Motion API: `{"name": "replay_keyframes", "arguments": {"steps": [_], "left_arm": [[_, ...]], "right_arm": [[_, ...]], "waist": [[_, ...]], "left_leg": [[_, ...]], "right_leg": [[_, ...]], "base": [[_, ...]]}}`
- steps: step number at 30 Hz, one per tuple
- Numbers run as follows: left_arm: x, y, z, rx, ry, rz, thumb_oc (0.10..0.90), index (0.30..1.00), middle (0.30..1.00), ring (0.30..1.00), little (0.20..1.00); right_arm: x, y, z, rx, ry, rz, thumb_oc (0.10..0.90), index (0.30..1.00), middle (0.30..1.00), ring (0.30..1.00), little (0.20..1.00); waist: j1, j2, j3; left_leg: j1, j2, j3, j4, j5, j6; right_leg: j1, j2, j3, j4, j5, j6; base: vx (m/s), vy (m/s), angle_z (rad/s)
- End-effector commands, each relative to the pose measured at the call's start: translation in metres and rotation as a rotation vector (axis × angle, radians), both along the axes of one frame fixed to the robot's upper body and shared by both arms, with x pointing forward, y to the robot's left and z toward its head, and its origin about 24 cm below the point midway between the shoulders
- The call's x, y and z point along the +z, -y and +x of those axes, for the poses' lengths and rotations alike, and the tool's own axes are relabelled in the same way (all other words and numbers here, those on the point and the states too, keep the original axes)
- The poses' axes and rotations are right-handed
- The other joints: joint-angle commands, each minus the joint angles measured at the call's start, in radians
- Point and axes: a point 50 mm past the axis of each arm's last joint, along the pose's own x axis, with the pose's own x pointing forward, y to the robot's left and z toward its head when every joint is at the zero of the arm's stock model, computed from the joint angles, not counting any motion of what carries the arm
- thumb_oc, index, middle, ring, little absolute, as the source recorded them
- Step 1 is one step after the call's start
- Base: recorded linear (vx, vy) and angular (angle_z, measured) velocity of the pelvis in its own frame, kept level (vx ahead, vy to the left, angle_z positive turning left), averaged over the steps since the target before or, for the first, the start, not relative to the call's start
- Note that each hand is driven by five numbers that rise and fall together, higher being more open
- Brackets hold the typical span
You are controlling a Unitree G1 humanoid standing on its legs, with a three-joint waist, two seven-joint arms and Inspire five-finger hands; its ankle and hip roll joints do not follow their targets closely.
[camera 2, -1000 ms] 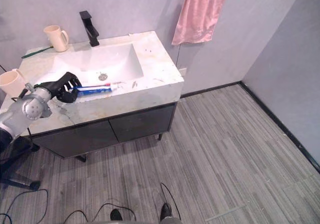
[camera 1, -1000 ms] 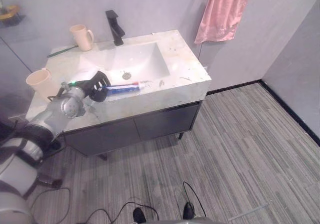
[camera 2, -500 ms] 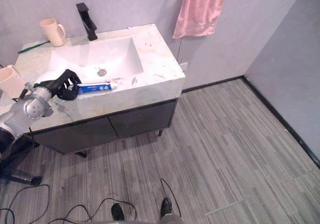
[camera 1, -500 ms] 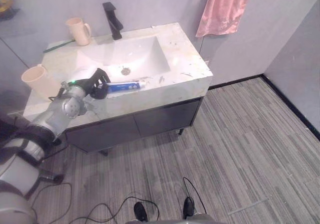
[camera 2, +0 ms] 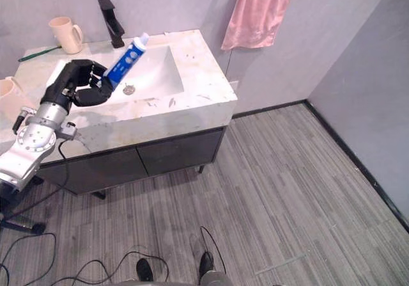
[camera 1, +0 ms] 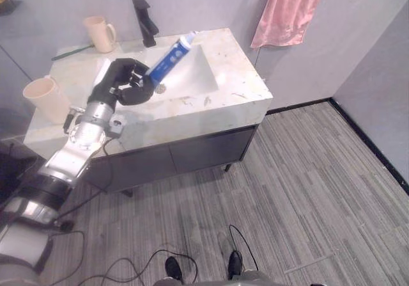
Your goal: Organize the bathroom.
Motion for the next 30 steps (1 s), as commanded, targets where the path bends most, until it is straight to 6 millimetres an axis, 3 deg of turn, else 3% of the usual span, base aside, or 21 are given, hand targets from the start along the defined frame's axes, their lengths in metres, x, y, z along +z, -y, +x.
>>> {"name": "replay_keyframes", "arguments": {"steps": [1,2,3,4,5,6,7,10,11,12,14,15,21,25,26,30], "left_arm": [[0.08,-0.008,-0.018,-0.006,0.331,-0.138,0.4,0.3,0.3,0.3,0.3],[0.082,-0.011,-0.023,-0.002,0.333,-0.143,0.4,0.3,0.3,0.3,0.3],[0.083,-0.012,-0.025,0.001,0.334,-0.146,0.4,0.3,0.3,0.3,0.3],[0.087,-0.018,-0.032,0.004,0.332,-0.173,0.4,0.3,0.3,0.3,0.3],[0.087,-0.019,-0.033,0.004,0.331,-0.18,0.4,0.3,0.3,0.3,0.3],[0.093,-0.027,-0.039,0.02,0.32,-0.194,0.4,0.3,0.3,0.3,0.3],[0.094,-0.028,-0.04,0.023,0.315,-0.199,0.4,0.3,0.3,0.3,0.3],[0.107,-0.035,-0.039,0.05,0.297,-0.233,0.4,0.3,0.3,0.3,0.3],[0.11,-0.034,-0.036,0.056,0.291,-0.239,0.4,0.3,0.3,0.3,0.3],[0.112,-0.034,-0.035,0.058,0.29,-0.238,0.4,0.3,0.3,0.3,0.3],[0.125,-0.03,-0.025,0.065,0.273,-0.259,0.4,0.3,0.3,0.3,0.3],[0.133,-0.028,-0.021,0.068,0.273,-0.264,0.4,0.3,0.3,0.3,0.3],[0.178,-0.024,-0.004,0.052,0.25,-0.303,0.4,0.3,0.3,0.3,0.3],[0.197,-0.018,0.002,0.014,0.23,-0.317,0.4,0.3,0.3,0.3,0.3],[0.199,-0.018,0.003,0.012,0.232,-0.317,0.4,0.3,0.3,0.3,0.3],[0.212,-0.001,0.012,-0.05,0.206,-0.319,0.4,0.3,0.3,0.3,0.3]], "right_arm": [[0.037,0.074,0.003,-0.191,0.127,-0.326,0.8,0.9,0.9,0.9,0.9],[0.057,0.094,0.019,-0.257,0.232,-0.395,0.8,0.9,0.9,0.9,0.9],[0.064,0.099,0.022,-0.273,0.262,-0.416,0.8,0.9,0.9,0.9,0.9],[0.096,0.12,0.044,-0.308,0.423,-0.513,0.8,0.9,0.9,0.9,0.9],[0.104,0.124,0.049,-0.317,0.468,-0.532,0.8,0.9,0.9,0.9,0.9],[0.154,0.138,0.079,-0.336,0.709,-0.624,0.8,0.9,0.9,0.9,0.9],[0.168,0.141,0.087,-0.334,0.762,-0.638,0.8,0.9,0.9,0.9,0.9],[0.26,0.133,0.132,-0.267,1.172,-0.699,0.8,0.9,0.9,0.9,0.9],[0.282,0.127,0.142,-0.233,1.268,-0.699,0.8,0.9,0.9,0.9,0.9],[0.291,0.124,0.146,-0.213,1.321,-0.7,0.8,0.9,0.9,0.9,0.9],[0.342,0.105,0.173,-0.114,1.525,-0.627,0.8,0.9,0.9,0.9,0.9],[0.359,0.096,0.183,-0.077,1.608,-0.562,0.8,0.9,0.9,0.9,0.9],[0.436,0.045,0.224,0.174,1.867,-0.188,0.8,0.9,0.9,0.9,0.9],[0.466,0.013,0.243,0.239,1.938,0.137,0.8,0.9,0.9,0.9,0.9],[0.468,0.011,0.244,0.245,1.941,0.15,0.8,0.9,0.9,0.9,0.9],[0.499,-0.036,0.263,0.292,1.949,0.568,0.8,0.9,0.9,0.9,0.9]], "waist": [[0.008,-0.024,-0.094],[0.005,-0.028,-0.101],[0.004,-0.028,-0.103],[-0.001,-0.028,-0.112],[-0.002,-0.027,-0.114],[-0.01,-0.025,-0.125],[-0.012,-0.024,-0.129],[-0.022,-0.012,-0.147],[-0.022,-0.009,-0.151],[-0.022,-0.008,-0.152],[-0.026,0.0,-0.166],[-0.028,0.002,-0.167],[-0.026,0.011,-0.183],[-0.011,0.013,-0.192],[-0.011,0.012,-0.191],[0.013,0.009,-0.203]], "left_leg": [[-0.015,-0.008,-0.057,0.024,-0.066,0.023],[-0.008,-0.008,-0.063,0.022,-0.069,0.023],[-0.006,-0.008,-0.064,0.021,-0.07,0.024],[0.005,-0.011,-0.072,0.014,-0.072,0.026],[0.007,-0.011,-0.073,0.012,-0.072,0.026],[0.015,-0.016,-0.083,0.004,-0.077,0.027],[0.016,-0.017,-0.086,0.003,-0.079,0.027],[0.013,-0.025,-0.088,-0.002,-0.068,0.036],[0.015,-0.027,-0.09,-0.002,-0.07,0.036],[0.015,-0.027,-0.091,-0.002,-0.071,0.035],[0.017,-0.03,-0.092,-0.002,-0.073,0.03],[0.018,-0.03,-0.092,-0.002,-0.074,0.028],[0.028,-0.028,-0.083,-0.002,-0.074,0.014],[0.035,-0.028,-0.091,-0.002,-0.074,0.01],[0.035,-0.028,-0.091,-0.002,-0.074,0.01],[0.036,-0.032,-0.108,-0.002,-0.071,0.01]], "right_leg": [[0.03,0.007,0.005,0.013,-0.082,0.021],[0.034,0.01,0.011,0.012,-0.083,0.02],[0.036,0.011,0.013,0.011,-0.084,0.02],[0.041,0.014,0.019,0.008,-0.084,0.019],[0.043,0.014,0.02,0.007,-0.083,0.019],[0.047,0.018,0.029,0.0,-0.084,0.02],[0.048,0.019,0.032,-0.002,-0.084,0.021],[0.037,0.027,0.043,-0.003,-0.075,0.015],[0.036,0.029,0.047,-0.004,-0.076,0.016],[0.036,0.03,0.049,-0.004,-0.076,0.016],[0.034,0.032,0.056,-0.005,-0.075,0.02],[0.033,0.033,0.057,-0.006,-0.075,0.021],[0.035,0.031,0.048,-0.007,-0.07,0.03],[0.041,0.028,0.036,-0.007,-0.066,0.033],[0.041,0.028,0.035,-0.007,-0.066,0.033],[0.048,0.025,0.018,-0.007,-0.06,0.036]], "base": [[0.1,0.009,-0.04],[0.11,0.014,-0.07],[0.08,0.039,-0.11],[0.05,0.039,-0.1],[0.08,0.079,-0.13],[0.05,0.062,-0.11],[-0.02,0.071,-0.11],[-0.03,0.065,-0.03],[0.01,0.062,-0.02],[0.0,0.051,0.0],[-0.01,0.06,0.01],[-0.01,0.057,0.02],[-0.01,0.032,-0.01],[0.0,0.0,0.0],[0.0,0.0,0.0],[0.0,0.003,0.01]]}}
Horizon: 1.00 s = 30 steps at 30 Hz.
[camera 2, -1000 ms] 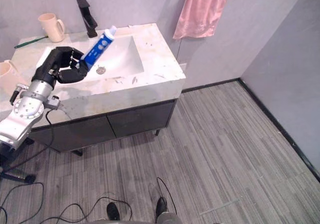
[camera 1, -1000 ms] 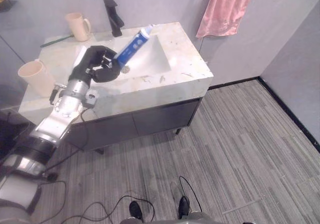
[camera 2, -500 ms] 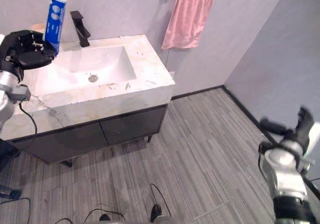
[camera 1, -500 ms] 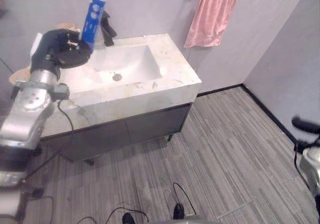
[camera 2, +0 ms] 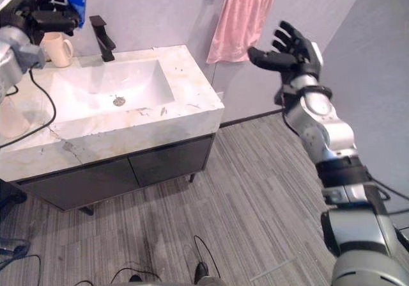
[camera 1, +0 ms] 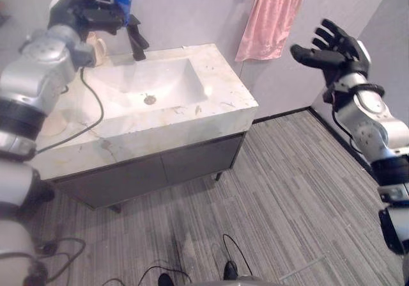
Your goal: Organize the bathroom.
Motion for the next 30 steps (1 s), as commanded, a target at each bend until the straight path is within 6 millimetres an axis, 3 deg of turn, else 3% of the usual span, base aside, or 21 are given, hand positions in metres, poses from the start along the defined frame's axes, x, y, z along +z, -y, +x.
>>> {"name": "replay_keyframes", "arguments": {"steps": [1,4,5,8,15,21,30], "left_arm": [[0.077,0.016,-0.021,-0.092,0.292,-0.029,0.4,0.3,0.3,0.3,0.3],[0.078,0.018,-0.02,-0.103,0.288,-0.032,0.4,0.3,0.3,0.3,0.3],[0.081,0.025,-0.017,-0.128,0.285,-0.039,0.4,0.3,0.3,0.3,0.3],[0.084,0.036,-0.012,-0.163,0.269,-0.049,0.4,0.3,0.3,0.3,0.3],[0.079,0.057,0.001,-0.244,0.145,-0.042,0.4,0.3,0.3,0.3,0.3],[0.066,0.066,0.013,-0.266,0.03,-0.009,0.4,0.3,0.3,0.3,0.3],[0.056,0.071,0.021,-0.278,-0.074,-0.005,0.4,0.3,0.3,0.3,0.3]], "right_arm": [[0.079,-0.018,-0.007,0.229,0.22,0.173,0.8,0.9,0.9,0.9,0.9],[0.079,-0.028,-0.004,0.289,0.193,0.215,0.8,0.9,0.9,0.9,0.9],[0.077,-0.049,0.002,0.403,0.135,0.276,0.8,0.9,0.9,0.9,0.9],[0.072,-0.074,0.011,0.514,0.08,0.358,0.8,0.9,0.9,0.9,0.9],[0.07,-0.112,0.019,0.674,-0.003,0.452,0.8,0.9,0.9,0.9,0.9],[0.058,-0.132,0.029,0.712,-0.05,0.406,0.8,0.9,0.9,0.9,0.9],[0.059,-0.14,0.033,0.728,-0.041,0.367,0.8,0.9,0.9,0.9,0.9]], "waist": [[0.051,0.046,-0.147],[0.055,0.045,-0.151],[0.063,0.043,-0.16],[0.077,0.042,-0.172],[0.094,0.04,-0.197],[0.098,0.04,-0.211],[0.096,0.04,-0.217]], "left_leg": [[0.006,-0.014,-0.108,-0.003,-0.059,0.0],[0.006,-0.015,-0.111,-0.003,-0.059,0.001],[0.004,-0.017,-0.116,-0.003,-0.054,0.003],[0.004,-0.021,-0.125,-0.003,-0.053,0.005],[0.001,-0.027,-0.135,-0.003,-0.049,0.007],[0.001,-0.035,-0.143,-0.003,-0.047,0.012],[0.002,-0.047,-0.154,-0.003,-0.049,0.017]], "right_leg": [[0.034,0.037,-0.016,-0.008,-0.071,0.032],[0.035,0.037,-0.019,-0.008,-0.07,0.032],[0.035,0.035,-0.024,-0.008,-0.066,0.032],[0.037,0.034,-0.031,-0.008,-0.064,0.034],[0.037,0.03,-0.041,-0.008,-0.056,0.042],[0.037,0.029,-0.036,-0.008,-0.051,0.045],[0.038,0.027,-0.027,-0.008,-0.046,0.051]], "base": [[0.0,0.01,0.04],[0.0,0.009,0.06],[0.01,0.018,0.08],[0.01,0.021,0.12],[0.0,0.025,0.05],[0.01,0.029,0.02],[0.0,0.005,0.0]]}}
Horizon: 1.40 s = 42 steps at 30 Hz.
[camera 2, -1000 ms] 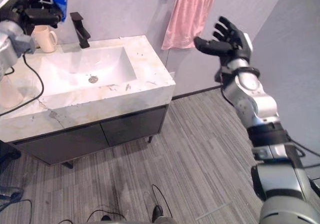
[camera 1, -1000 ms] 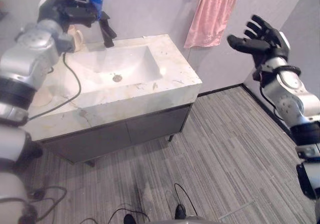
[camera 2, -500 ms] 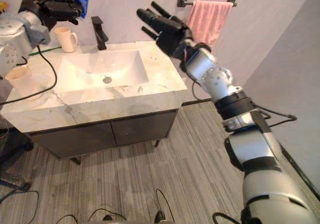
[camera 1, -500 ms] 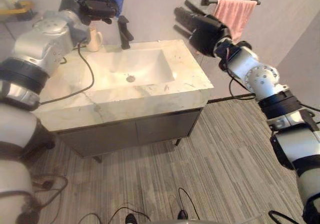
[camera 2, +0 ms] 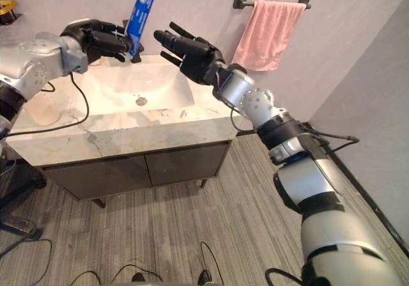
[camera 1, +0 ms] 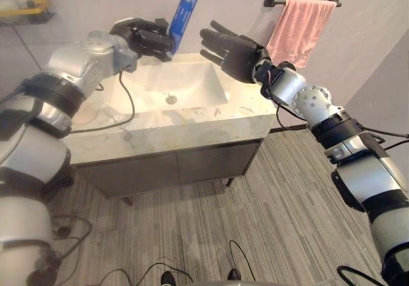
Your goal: Organize the bathroom.
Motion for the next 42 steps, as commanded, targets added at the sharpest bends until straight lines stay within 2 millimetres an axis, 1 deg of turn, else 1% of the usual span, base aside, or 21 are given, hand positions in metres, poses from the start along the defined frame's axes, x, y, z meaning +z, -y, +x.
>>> {"name": "replay_keyframes", "arguments": {"steps": [1,7,15,18,26,30,42], "left_arm": [[0.085,0.008,-0.014,-0.004,0.252,-0.063,0.4,0.3,0.3,0.3,0.3],[0.076,0.009,-0.011,-0.015,0.195,-0.061,0.4,0.3,0.3,0.3,0.3],[0.065,0.007,-0.009,-0.049,0.11,-0.066,0.4,0.3,0.3,0.3,0.3],[0.061,0.009,-0.008,-0.072,0.086,-0.068,0.4,0.3,0.3,0.3,0.3],[0.051,0.015,-0.007,-0.113,0.026,-0.08,0.4,0.3,0.3,0.3,0.3],[0.047,0.019,-0.007,-0.119,0.009,-0.08,0.4,0.3,0.3,0.3,0.3],[0.04,0.024,-0.006,-0.146,-0.015,-0.079,0.4,0.3,0.3,0.3,0.3]], "right_arm": [[0.059,-0.008,0.0,0.002,0.206,0.057,0.8,0.9,0.9,0.9,0.9],[0.058,-0.009,0.003,-0.028,0.23,0.033,0.8,0.9,0.9,0.9,0.9],[0.07,-0.001,0.003,-0.065,0.271,0.042,0.8,0.9,0.9,0.9,0.9],[0.073,-0.003,0.002,-0.058,0.285,0.053,0.8,0.9,0.9,0.9,0.9],[0.073,-0.002,0.003,-0.071,0.284,0.048,0.8,0.9,0.9,0.9,0.9],[0.072,-0.005,0.003,-0.064,0.278,0.049,0.8,0.9,0.9,0.9,0.9],[0.068,-0.011,0.004,-0.066,0.275,0.038,0.8,0.9,0.9,0.9,0.9]], "waist": [[0.02,0.037,-0.215],[0.024,0.042,-0.216],[0.025,0.044,-0.219],[0.025,0.045,-0.221],[0.029,0.046,-0.225],[0.031,0.048,-0.227],[0.034,0.049,-0.228]], "left_leg": [[-0.002,-0.044,-0.11,-0.003,-0.055,0.017],[0.002,-0.052,-0.119,-0.003,-0.057,0.022],[0.007,-0.059,-0.127,-0.003,-0.062,0.026],[0.007,-0.061,-0.128,-0.003,-0.063,0.028],[0.01,-0.065,-0.135,-0.003,-0.067,0.032],[0.011,-0.067,-0.139,-0.003,-0.068,0.035],[0.015,-0.069,-0.143,-0.003,-0.07,0.038]], "right_leg": [[0.01,0.031,0.017,-0.008,-0.041,0.057],[0.015,0.03,0.024,-0.008,-0.038,0.06],[0.018,0.03,0.033,-0.008,-0.034,0.064],[0.017,0.03,0.035,-0.008,-0.033,0.065],[0.02,0.03,0.041,-0.008,-0.033,0.067],[0.022,0.029,0.043,-0.008,-0.032,0.068],[0.026,0.029,0.046,-0.008,-0.033,0.069]], "base": [[0.0,0.0,0.0],[0.0,0.0,0.0],[0.0,0.0,0.0],[0.0,0.0,0.0],[0.0,0.001,0.0],[0.0,0.0,0.0],[0.0,0.0,0.0]]}}
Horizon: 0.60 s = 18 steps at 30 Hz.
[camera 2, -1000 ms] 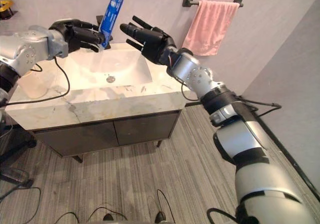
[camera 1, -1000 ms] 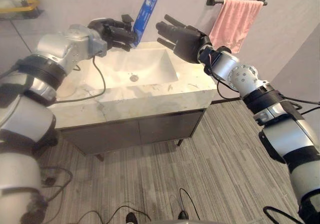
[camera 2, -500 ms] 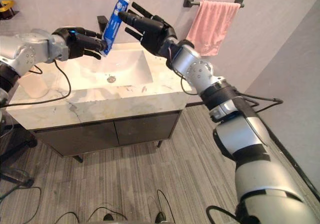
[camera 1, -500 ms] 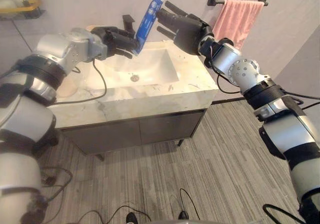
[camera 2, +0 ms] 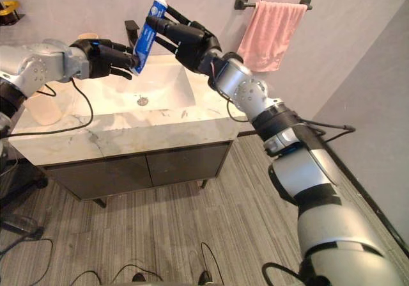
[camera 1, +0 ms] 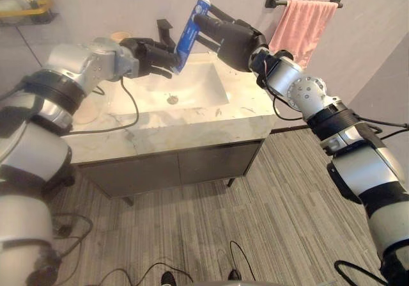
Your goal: Organize the bathroom.
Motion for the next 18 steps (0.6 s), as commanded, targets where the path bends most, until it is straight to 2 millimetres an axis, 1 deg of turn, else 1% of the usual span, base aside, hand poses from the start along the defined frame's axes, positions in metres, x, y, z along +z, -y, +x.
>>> {"name": "replay_keyframes", "arguments": {"steps": [1,7,18], "left_arm": [[0.0559,0.021,-0.0033,-0.06,0.18,-0.062,0.4,0.3,0.3,0.3,0.3],[0.0549,0.0246,-0.0038,-0.074,0.164,-0.055,0.4,0.3,0.3,0.3,0.3],[0.0522,0.0239,-0.0043,-0.086,0.14,-0.05,0.4,0.3,0.3,0.3,0.3]], "right_arm": [[0.0478,0.002,0.0029,-0.072,0.177,0.054,0.8,0.9,0.9,0.9,0.9],[0.0515,0.0026,0.0026,-0.089,0.188,0.059,0.8,0.9,0.9,0.9,0.9],[0.0557,0.0064,0.0028,-0.106,0.192,0.067,0.8,0.9,0.9,0.9,0.9]], "waist": [[0.034,0.049,-0.228],[0.033,0.05,-0.229],[0.033,0.052,-0.232]], "left_leg": [[0.015,-0.066,-0.136,-0.003,-0.071,0.035],[0.018,-0.065,-0.134,-0.003,-0.071,0.036],[0.022,-0.066,-0.137,-0.003,-0.072,0.035]], "right_leg": [[0.021,0.031,0.05,-0.008,-0.033,0.069],[0.023,0.033,0.054,-0.008,-0.033,0.069],[0.026,0.033,0.056,-0.008,-0.033,0.071]], "base": [[0.0,0.0,0.0],[0.0,0.0,0.0],[0.0,0.0,0.0]]}}
